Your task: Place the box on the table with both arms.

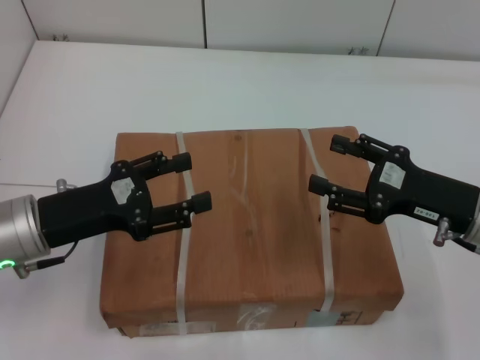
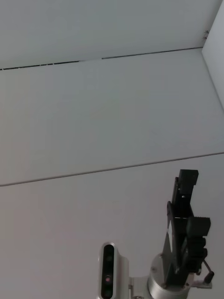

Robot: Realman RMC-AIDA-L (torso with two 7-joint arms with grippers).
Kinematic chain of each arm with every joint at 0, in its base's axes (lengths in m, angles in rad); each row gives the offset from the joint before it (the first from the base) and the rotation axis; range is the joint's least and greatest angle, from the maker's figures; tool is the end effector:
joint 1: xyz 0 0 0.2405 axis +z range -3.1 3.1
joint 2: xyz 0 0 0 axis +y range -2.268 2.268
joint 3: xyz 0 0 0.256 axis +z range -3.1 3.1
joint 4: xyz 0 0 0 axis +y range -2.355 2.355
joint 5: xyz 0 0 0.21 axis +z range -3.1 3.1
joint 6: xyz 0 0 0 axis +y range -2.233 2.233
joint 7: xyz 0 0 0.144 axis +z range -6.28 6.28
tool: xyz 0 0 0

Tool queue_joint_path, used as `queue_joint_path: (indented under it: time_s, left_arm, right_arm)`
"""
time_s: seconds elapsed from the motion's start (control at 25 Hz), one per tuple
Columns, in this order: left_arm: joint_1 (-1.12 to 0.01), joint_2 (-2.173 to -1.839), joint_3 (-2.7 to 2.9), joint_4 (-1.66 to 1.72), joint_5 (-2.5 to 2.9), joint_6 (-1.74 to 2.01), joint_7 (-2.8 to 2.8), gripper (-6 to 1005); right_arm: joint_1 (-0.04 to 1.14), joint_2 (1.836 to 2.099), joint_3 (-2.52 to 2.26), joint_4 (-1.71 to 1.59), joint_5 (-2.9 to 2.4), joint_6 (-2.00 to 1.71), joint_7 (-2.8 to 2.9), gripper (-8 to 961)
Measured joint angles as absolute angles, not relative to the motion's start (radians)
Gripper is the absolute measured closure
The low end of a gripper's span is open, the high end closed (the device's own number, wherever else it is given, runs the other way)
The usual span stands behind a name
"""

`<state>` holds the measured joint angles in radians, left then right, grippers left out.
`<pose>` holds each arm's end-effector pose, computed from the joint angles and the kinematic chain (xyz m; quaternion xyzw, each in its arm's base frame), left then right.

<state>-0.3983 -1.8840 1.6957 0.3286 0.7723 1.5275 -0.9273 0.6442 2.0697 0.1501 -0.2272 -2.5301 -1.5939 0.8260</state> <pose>-0.2810 0.2848 -0.0058 -0.9037 -0.1553 -0.3691 0.1519 0.2635 0.3128 -0.0395 -0.9102 0.1451 0.3422 0.1826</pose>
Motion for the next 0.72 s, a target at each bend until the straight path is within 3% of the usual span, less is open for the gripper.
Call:
queue_joint_path:
  time_s: [0.72]
  left_arm:
    - [-0.400,-1.888,1.693,0.333,0.768,1.532,-0.926,215]
  right_arm:
    - [0.647,2.072,0.157,-0.226,-2.530,-1.599,0.825,112]
